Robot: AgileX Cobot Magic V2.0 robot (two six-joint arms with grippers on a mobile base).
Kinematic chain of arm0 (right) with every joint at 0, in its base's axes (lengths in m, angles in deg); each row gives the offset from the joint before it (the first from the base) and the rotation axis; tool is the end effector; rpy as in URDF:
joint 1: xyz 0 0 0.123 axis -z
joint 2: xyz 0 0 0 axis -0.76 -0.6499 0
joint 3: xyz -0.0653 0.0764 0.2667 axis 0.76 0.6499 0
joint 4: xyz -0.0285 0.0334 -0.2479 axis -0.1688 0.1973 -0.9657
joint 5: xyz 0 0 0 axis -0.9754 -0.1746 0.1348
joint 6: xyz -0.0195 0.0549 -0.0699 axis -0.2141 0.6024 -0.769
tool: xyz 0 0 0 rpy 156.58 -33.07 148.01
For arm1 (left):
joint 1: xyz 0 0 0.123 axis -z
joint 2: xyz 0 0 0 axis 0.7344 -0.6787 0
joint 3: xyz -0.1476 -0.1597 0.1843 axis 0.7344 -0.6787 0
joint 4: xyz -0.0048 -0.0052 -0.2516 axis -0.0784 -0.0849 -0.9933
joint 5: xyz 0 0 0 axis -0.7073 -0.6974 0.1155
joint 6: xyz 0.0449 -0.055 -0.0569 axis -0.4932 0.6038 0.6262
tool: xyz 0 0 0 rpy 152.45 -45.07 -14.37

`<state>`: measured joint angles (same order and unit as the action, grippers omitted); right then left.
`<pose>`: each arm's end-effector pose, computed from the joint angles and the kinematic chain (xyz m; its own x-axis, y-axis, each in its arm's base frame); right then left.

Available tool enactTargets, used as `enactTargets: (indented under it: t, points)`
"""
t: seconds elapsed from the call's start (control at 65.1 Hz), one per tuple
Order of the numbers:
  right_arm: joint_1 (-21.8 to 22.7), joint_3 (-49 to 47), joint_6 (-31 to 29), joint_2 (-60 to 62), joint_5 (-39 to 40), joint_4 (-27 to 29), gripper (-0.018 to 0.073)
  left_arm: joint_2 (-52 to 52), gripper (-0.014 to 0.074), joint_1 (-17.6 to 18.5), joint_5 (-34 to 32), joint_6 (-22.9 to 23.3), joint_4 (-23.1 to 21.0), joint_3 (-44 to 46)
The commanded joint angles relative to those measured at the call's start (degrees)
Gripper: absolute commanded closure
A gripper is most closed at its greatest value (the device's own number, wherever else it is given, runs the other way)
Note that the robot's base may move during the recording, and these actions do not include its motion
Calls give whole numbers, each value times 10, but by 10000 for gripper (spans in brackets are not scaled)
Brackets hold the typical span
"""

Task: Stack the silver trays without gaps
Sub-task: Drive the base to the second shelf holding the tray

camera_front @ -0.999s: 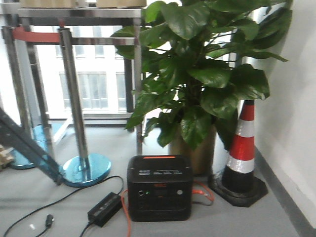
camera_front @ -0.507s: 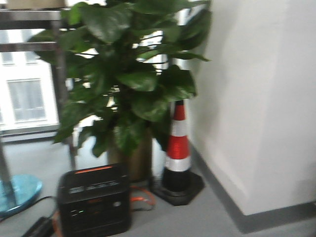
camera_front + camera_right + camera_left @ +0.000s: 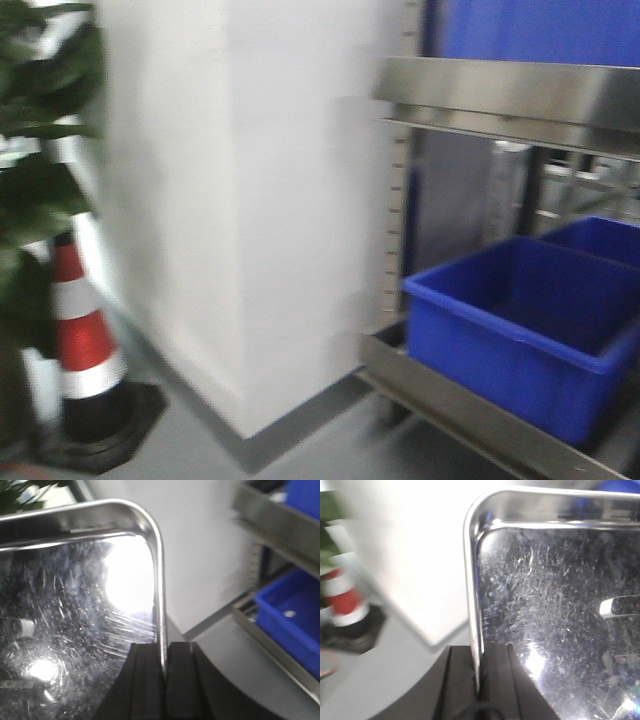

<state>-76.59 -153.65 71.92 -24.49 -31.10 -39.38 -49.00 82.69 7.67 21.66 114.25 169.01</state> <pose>0.2851 0.1340 0.4807 -0.5894 0.1508 -0.7937 -0.1366 0.9497 0.2818 0.2559 -0.1390 0.4833 -0.5015 -0.0855 -0.8609 0.0795 0.9863 -0.1443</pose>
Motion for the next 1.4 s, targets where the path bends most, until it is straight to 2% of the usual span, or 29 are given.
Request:
enactTargets:
  t: [0.0,1.383]
  points:
    - [1,-6,1,5,25,-13,627,6,613,3,-10,-2,6,4]
    - [1,-6,1,5,25,-13,627,6,613,3,-10,-2,6,4]
